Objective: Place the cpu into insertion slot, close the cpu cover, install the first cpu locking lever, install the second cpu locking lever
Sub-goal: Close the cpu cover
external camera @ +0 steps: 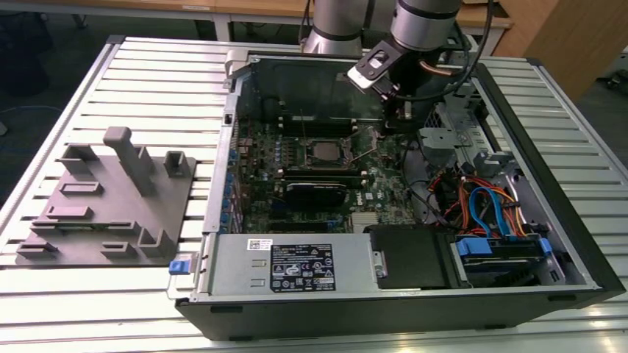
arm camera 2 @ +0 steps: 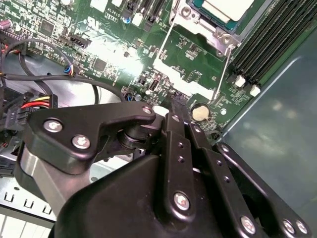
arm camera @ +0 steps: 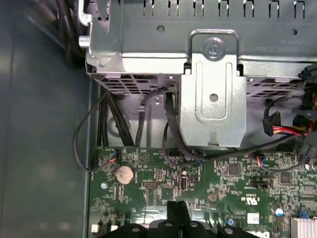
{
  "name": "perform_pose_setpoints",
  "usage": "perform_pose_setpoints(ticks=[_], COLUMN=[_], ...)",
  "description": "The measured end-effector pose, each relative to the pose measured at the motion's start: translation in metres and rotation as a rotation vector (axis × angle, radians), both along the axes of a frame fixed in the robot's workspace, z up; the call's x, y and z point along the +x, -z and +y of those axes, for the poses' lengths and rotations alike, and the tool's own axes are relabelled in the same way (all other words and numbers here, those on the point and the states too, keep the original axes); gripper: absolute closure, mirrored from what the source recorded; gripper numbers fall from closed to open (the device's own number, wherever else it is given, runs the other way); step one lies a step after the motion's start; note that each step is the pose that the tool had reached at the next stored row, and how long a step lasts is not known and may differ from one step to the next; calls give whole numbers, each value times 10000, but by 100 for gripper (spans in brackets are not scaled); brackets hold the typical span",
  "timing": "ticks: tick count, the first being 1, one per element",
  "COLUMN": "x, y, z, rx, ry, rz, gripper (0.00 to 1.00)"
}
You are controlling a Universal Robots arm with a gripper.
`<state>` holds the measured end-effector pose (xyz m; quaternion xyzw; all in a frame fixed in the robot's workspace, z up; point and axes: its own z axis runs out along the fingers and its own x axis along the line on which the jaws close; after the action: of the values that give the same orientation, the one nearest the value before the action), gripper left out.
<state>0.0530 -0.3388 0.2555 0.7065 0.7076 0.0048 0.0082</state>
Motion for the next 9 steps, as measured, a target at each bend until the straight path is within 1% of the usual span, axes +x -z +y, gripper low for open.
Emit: perform_pose_setpoints(ticks=[9], x=[26], y=[88], z=[0], rx=[1], ry=[27], rz=[1], gripper=[90])
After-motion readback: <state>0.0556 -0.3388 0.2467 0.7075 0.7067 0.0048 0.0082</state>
